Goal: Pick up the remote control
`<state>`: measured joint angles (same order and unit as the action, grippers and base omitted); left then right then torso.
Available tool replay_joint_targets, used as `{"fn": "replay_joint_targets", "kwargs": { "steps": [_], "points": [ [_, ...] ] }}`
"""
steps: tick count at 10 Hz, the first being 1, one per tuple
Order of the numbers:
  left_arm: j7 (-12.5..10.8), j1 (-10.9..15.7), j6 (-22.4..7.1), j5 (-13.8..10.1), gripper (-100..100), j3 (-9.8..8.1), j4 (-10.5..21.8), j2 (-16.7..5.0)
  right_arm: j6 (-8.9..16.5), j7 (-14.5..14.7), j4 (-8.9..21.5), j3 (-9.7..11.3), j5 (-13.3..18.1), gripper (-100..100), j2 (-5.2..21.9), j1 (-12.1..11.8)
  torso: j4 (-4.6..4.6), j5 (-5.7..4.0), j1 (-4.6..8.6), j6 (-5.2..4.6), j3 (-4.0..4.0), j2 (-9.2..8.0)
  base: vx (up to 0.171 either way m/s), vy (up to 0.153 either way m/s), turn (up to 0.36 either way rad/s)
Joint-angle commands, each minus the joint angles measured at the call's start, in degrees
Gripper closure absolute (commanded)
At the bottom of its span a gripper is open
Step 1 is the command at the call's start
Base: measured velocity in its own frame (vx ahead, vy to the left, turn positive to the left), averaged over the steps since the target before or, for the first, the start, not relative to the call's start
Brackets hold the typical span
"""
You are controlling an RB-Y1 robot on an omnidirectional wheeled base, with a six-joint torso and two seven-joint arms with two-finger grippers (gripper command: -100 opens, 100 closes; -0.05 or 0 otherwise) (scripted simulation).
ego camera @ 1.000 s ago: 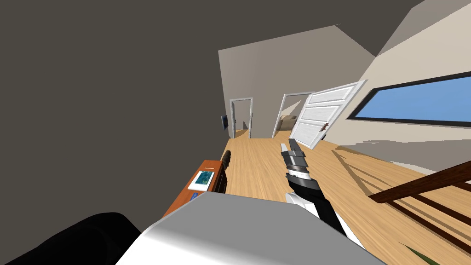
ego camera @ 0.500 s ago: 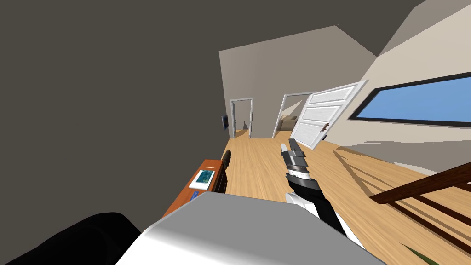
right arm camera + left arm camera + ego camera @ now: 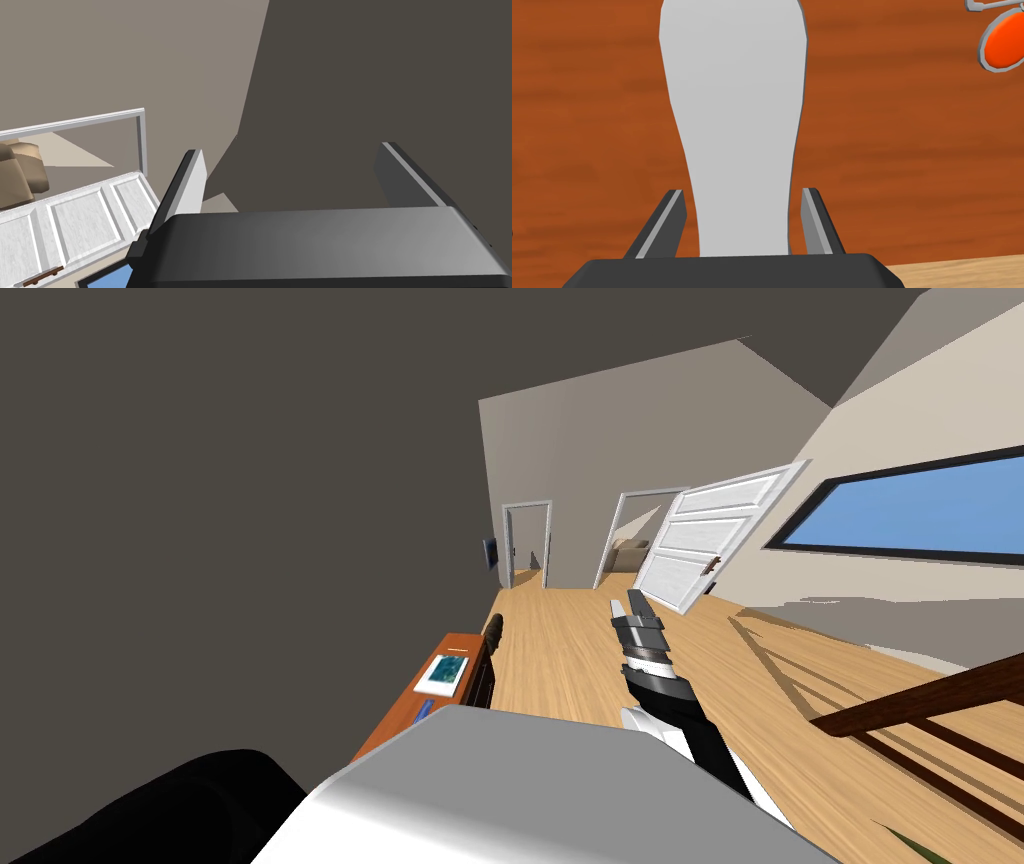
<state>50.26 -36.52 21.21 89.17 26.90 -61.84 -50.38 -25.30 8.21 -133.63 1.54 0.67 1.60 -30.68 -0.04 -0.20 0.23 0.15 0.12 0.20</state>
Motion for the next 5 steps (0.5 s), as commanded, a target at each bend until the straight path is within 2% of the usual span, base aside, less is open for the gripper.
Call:
{"fn": "replay_joint_targets", "kwargs": {
  "steps": [1, 2, 3, 4, 5],
  "points": [
    [-2.9, 0.1, 0.4, 2.9, 100, -0.43, -1.0, -0.5, 0.0, 0.0, 0.0, 0.0, 0.0, 0, 0.0, 0.0, 0.0, 0.0, 0.0, 0.0, 0.0, 0.0, -0.024, -0.008, 0.033],
    [-4.4, 0.1, 0.4, 4.5, 100, -0.43, -1.0, -0.5, 0.0, 0.0, 0.0, 0.0, 0.0, 0, 0.0, 0.0, 0.0, -0.01, 0.03, -0.01, -0.01, -0.03, -0.013, -0.007, -0.005],
    [-5.3, 0.1, 0.4, 4.9, 100, -0.43, -1.0, -0.5, 0.0, 0.0, 0.0, 0.0, 0.0, 0, 0.0, 0.0, -0.02, -0.02, 0.04, -0.02, 0.01, -0.01, -0.005, -0.003, -0.009],
    [-7.2, 0.3, 1.4, 7.2, 100, -1.42, -2.6, -1.2, 0.0, 0.0, 0.0, 0.0, 0.0, 0, 0.0, 0.0, -0.03, -0.02, 0.03, 0.0, 0.03, 0.03, -0.025, -0.007, 0.061],
    [-8.0, 0.3, 1.4, 8.3, 100, -1.42, -2.6, -1.2, 0.0, 0.0, 0.0, 0.0, 0.0, 0, 0.0, 0.0, 0.0, -0.04, 0.05, 0.01, 0.0, -0.01, -0.027, -0.01, 0.034]
  ]
}}
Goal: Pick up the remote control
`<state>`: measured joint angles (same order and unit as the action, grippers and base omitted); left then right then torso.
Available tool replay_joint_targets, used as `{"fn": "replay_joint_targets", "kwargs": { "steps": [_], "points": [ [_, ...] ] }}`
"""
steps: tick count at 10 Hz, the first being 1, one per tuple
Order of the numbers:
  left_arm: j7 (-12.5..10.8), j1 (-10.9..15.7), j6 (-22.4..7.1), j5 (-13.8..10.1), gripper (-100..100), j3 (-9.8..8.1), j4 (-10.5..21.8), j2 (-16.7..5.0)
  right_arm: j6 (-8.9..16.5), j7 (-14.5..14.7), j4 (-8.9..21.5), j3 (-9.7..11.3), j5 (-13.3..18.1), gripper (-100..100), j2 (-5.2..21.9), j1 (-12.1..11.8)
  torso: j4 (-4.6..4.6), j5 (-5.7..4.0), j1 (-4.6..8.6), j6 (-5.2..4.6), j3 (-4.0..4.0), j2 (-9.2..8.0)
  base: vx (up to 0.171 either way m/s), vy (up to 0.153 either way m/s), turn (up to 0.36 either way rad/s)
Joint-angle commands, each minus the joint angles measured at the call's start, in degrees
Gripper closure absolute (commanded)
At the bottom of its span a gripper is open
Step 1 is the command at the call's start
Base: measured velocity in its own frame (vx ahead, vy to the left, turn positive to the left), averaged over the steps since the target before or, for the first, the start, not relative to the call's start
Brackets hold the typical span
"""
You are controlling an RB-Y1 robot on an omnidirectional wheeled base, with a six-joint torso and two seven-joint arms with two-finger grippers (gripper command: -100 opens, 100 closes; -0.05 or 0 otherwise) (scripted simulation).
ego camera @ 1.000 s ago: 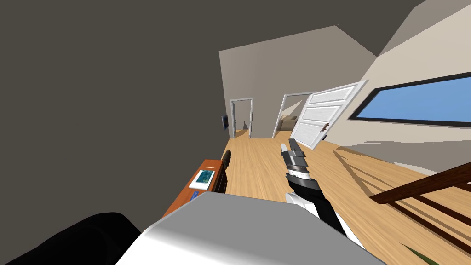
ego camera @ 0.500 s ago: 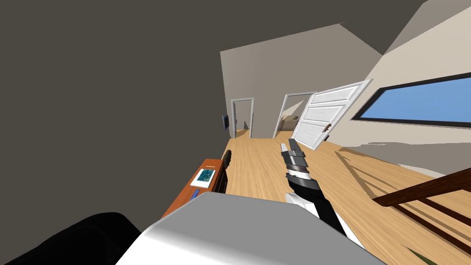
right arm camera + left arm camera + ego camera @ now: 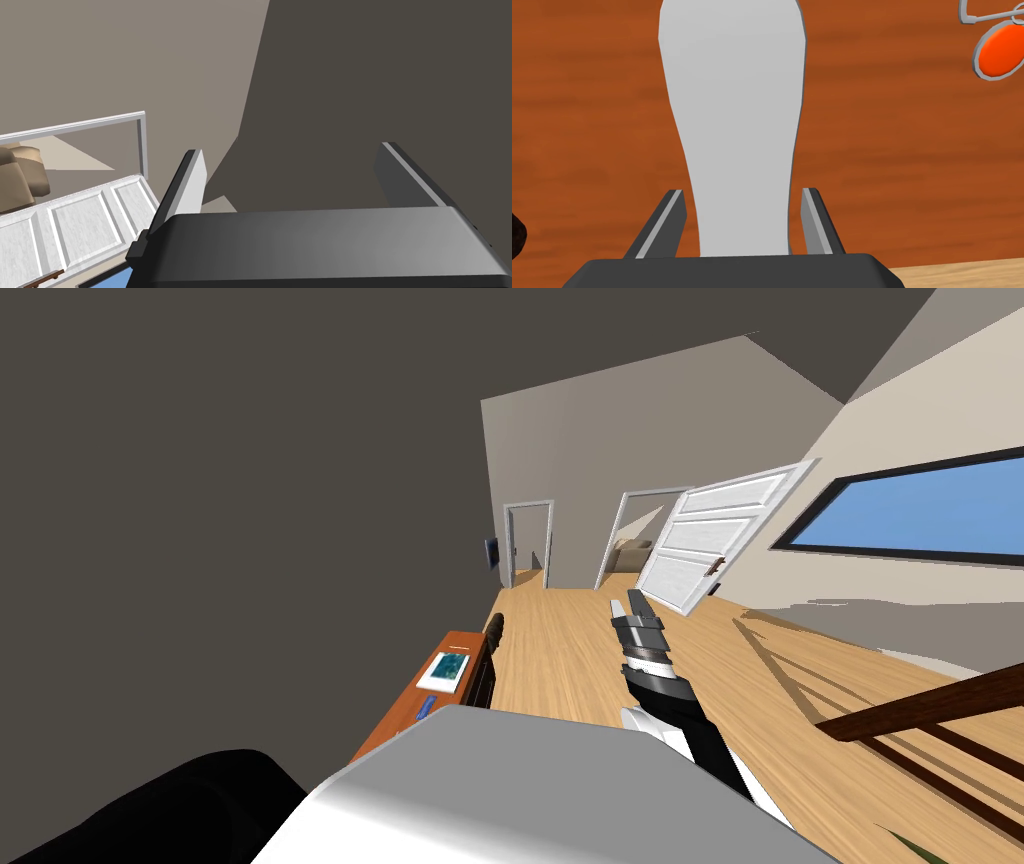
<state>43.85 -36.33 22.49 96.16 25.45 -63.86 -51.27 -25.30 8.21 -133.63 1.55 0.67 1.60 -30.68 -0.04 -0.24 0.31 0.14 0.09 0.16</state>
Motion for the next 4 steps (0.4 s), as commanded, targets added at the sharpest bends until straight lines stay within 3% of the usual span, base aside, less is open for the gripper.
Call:
{"fn": "replay_joint_targets", "kwargs": {
  "steps": [1, 2, 3, 4],
  "points": [
    [-2.9, 0.1, 0.1, 2.9, 100, 0.03, -0.6, -0.3, 0.0, 0.0, 0.0, 0.0, 0.0, 0, 0.0, 0.0, 0.0, 0.0, 0.0, 0.0, 0.0, 0.0, -0.013, -0.005, -0.001],
    [-4.5, 0.1, 0.1, 3.8, 100, 0.03, -0.6, -0.3, 0.0, 0.0, 0.0, 0.0, 0.0, 0, 0.0, 0.0, -0.01, -0.01, -0.01, -0.03, 0.02, 0.03, 0.0, 0.0, 0.0],
    [-3.3, 0.1, 0.1, 3.1, 100, 0.04, -0.5, -0.3, 0.0, 0.0, 0.0, 0.0, 0.0, 0, 0.0, 0.0, -0.03, -0.02, -0.02, -0.01, 0.05, 0.08, 0.0, 0.0, 0.0],
    [-3.7, 0.1, 0.1, 3.3, 0, 0.06, -0.6, -0.3, 0.0, 0.0, 0.0, 0.0, 0.0, 0, 0.0, 0.0, -0.03, -0.01, -0.02, 0.01, 0.06, 0.1, 0.0, 0.0, 0.0]
  ]
}}
